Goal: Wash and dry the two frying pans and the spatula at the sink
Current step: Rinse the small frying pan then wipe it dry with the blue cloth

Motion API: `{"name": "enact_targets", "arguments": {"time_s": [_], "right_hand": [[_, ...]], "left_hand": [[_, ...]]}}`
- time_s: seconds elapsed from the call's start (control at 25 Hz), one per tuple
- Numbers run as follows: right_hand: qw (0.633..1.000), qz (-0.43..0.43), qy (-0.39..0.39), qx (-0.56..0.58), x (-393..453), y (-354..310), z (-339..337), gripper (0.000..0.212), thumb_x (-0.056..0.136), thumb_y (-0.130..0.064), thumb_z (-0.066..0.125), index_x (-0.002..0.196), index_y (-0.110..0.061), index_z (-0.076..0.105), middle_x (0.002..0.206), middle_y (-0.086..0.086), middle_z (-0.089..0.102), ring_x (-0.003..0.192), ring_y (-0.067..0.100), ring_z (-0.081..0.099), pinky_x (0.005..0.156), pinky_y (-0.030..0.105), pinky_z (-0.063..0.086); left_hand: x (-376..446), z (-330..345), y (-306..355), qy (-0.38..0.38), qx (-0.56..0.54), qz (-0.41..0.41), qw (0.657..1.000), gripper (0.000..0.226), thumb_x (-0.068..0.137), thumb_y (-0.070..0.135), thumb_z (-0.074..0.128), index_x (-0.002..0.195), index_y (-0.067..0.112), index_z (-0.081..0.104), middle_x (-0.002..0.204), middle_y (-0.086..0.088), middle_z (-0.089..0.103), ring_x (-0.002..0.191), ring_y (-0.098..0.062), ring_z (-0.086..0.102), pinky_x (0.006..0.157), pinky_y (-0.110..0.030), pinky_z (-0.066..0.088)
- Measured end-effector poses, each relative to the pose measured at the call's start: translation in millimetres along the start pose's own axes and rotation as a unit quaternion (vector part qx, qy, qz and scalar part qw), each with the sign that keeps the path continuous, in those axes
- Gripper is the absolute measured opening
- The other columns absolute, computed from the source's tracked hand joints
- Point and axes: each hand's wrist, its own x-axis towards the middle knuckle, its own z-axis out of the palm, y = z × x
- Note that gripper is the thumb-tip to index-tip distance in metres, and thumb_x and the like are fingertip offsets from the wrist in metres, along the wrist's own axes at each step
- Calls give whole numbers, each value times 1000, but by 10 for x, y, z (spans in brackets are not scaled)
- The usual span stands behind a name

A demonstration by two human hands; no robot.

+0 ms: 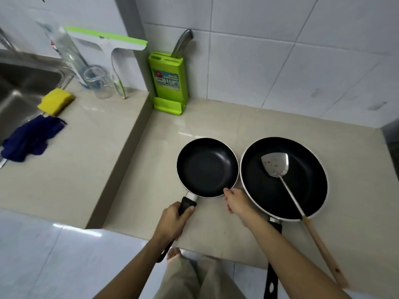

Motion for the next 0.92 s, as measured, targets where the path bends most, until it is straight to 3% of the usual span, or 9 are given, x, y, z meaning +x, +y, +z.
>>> {"name": "enact_targets", "arguments": {"time_s": [0.24,0.44,0.6,0.72,0.76,0.84,0.92], "right_hand": [[999,-20,-19,-21,237,145,-32,34,98,-28,44,68,-15,53,59,2,51,51,18,45,54,31,37],[999,-49,12,-11,255,220,82,33,99,-30,38,70,-15,45,63,2,56,55,20,50,64,39,43],[998,-52,13,27,145,184,47,25,99,-29,43,80,-14,47,65,0,57,53,16,51,64,34,44],[994,-103,-21,-3,-85,257,-81,16,96,-32,51,87,-19,52,68,-2,60,57,16,56,66,36,49],[990,-136,-15,-34,-183,330,-184,11,94,-32,54,88,-22,53,69,-4,61,60,16,58,67,38,49],[976,-199,37,-86,-402,520,-510,6,92,-30,56,90,-23,56,71,-7,61,65,11,58,65,34,48],[945,-249,157,-146,-623,750,-944,4,90,-23,59,91,-19,58,78,-8,59,70,10,56,65,28,46]], "left_hand": [[112,232,-123,19,-15,-22,999,34,93,40,58,75,12,48,52,-5,54,28,-16,46,35,-24,36],[272,271,-223,27,10,-10,1000,36,90,48,57,73,17,48,56,-5,58,37,-19,50,46,-31,41],[306,300,-159,-31,-17,-52,998,36,93,43,55,81,10,48,50,-7,58,36,-21,52,45,-28,47],[360,250,-49,-76,-3,-120,990,34,92,39,57,92,6,53,73,-10,64,62,-27,61,63,-38,53],[376,230,-7,-39,82,-107,990,34,91,39,58,97,6,53,86,-10,63,78,-30,61,71,-39,50],[369,224,70,109,232,-9,967,29,90,31,59,102,6,54,102,-11,58,97,-32,54,79,-41,46],[267,332,246,194,222,156,943,13,88,16,60,97,8,56,99,-9,57,94,-28,50,77,-38,45]]}}
